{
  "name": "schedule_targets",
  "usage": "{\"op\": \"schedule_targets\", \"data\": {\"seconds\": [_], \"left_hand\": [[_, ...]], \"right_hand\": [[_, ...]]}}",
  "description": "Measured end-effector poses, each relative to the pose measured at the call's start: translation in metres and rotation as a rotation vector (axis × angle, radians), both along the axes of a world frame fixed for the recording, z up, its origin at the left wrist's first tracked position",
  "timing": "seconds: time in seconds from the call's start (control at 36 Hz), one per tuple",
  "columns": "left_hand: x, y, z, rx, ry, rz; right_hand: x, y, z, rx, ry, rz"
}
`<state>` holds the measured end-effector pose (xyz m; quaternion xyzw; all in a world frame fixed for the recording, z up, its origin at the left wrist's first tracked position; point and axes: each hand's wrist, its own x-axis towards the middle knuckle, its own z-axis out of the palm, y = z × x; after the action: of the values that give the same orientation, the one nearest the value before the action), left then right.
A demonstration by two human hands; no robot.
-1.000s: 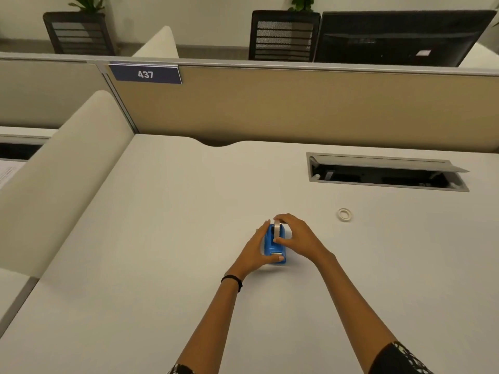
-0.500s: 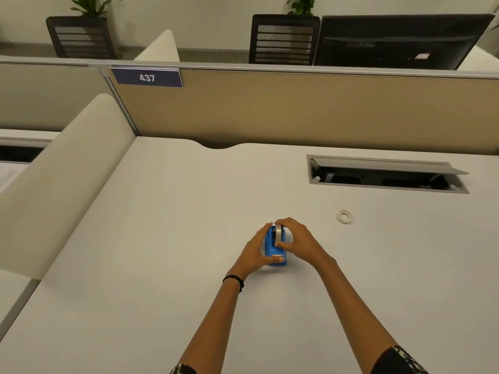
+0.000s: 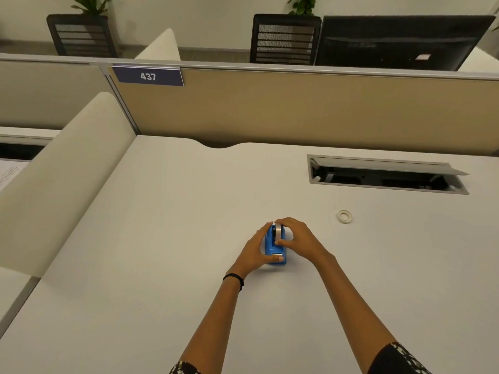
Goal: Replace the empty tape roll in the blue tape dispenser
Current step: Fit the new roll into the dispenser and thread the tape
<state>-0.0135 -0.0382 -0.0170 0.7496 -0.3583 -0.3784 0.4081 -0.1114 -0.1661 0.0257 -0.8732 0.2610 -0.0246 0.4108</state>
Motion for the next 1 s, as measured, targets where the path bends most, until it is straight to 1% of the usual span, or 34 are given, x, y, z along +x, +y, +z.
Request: {"op": "schedule_targets", "data": {"seconds": [0.28, 1.0], "left_hand": [[-0.0002, 0.0005, 0.0013, 0.004, 0.003, -0.01], [0.002, -0.0004, -0.0023, 0.026, -0.011, -0.033]], "right_hand": [[0.0028, 0.0031, 0.0045, 0.005, 0.022, -0.021], [0.0066, 0.0036, 0.0067, 0.0, 0.108, 0.026]]}}
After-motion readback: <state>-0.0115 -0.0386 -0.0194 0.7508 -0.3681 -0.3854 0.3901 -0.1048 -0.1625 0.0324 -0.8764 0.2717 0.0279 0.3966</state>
